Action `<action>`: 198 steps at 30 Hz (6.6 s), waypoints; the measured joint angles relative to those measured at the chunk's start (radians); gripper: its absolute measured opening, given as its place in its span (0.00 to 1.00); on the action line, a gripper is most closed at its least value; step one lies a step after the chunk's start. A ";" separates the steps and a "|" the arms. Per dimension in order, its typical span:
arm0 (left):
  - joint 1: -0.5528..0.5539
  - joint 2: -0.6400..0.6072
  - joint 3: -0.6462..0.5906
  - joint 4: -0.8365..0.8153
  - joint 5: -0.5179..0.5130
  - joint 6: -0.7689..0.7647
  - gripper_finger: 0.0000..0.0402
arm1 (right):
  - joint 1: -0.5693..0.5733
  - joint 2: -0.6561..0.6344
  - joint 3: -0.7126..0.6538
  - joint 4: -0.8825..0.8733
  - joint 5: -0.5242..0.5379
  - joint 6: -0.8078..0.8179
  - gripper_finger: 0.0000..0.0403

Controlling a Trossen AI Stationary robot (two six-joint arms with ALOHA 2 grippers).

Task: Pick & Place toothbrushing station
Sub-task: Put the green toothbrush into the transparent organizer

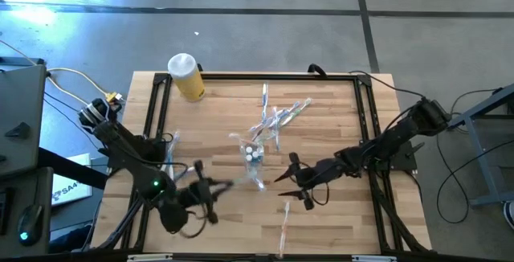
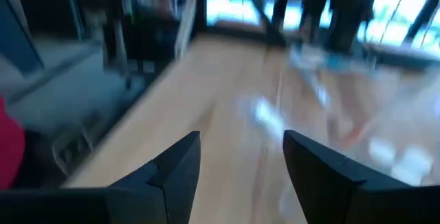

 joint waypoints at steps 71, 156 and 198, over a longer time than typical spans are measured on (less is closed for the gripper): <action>0.413 0.157 -0.027 0.524 0.643 0.469 0.57 | -0.038 -0.018 0.001 0.202 0.130 -0.311 0.05; 0.333 0.153 -0.026 0.211 0.333 0.336 0.57 | -0.063 0.144 0.000 0.172 0.289 -0.304 0.04; 0.260 0.139 -0.025 -0.033 0.324 0.122 0.57 | -0.147 0.073 0.001 0.114 -0.016 -0.240 0.04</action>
